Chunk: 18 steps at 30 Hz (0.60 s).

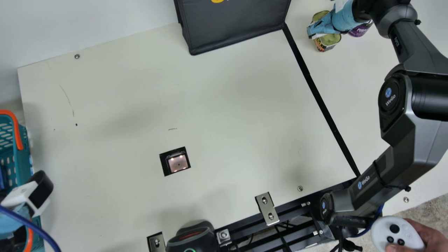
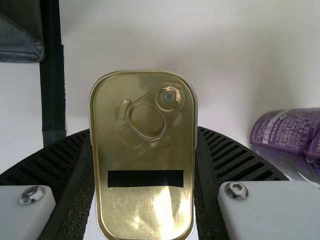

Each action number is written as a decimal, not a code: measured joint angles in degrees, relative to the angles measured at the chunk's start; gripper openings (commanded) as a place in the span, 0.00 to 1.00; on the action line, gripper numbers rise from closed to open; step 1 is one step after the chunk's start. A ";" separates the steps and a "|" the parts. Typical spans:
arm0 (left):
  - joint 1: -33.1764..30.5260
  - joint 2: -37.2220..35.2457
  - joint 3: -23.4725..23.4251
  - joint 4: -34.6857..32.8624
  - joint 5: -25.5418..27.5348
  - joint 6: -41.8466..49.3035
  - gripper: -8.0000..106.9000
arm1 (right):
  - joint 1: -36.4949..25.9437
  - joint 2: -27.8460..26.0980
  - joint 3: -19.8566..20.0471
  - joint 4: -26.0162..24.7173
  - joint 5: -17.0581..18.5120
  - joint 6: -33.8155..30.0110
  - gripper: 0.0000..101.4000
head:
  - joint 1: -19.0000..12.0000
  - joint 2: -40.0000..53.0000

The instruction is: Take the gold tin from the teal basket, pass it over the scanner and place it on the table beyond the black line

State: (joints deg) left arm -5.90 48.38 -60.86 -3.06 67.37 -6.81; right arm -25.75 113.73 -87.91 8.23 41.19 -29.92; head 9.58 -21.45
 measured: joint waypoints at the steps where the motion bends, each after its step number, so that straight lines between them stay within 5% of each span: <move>1: 0.00 0.00 0.00 0.00 0.00 0.00 0.85 | 0.12 0.14 0.00 0.06 -0.26 0.00 0.00 | 0.00 0.00; 18: 0.00 0.00 0.00 0.00 0.00 0.00 0.85 | 1.53 1.40 0.37 -1.59 -1.97 2.86 0.53 | 0.00 0.00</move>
State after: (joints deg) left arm -5.90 48.38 -60.86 -3.06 67.37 -6.81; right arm -24.22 115.12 -87.54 6.64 39.22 -27.06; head 9.58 -21.45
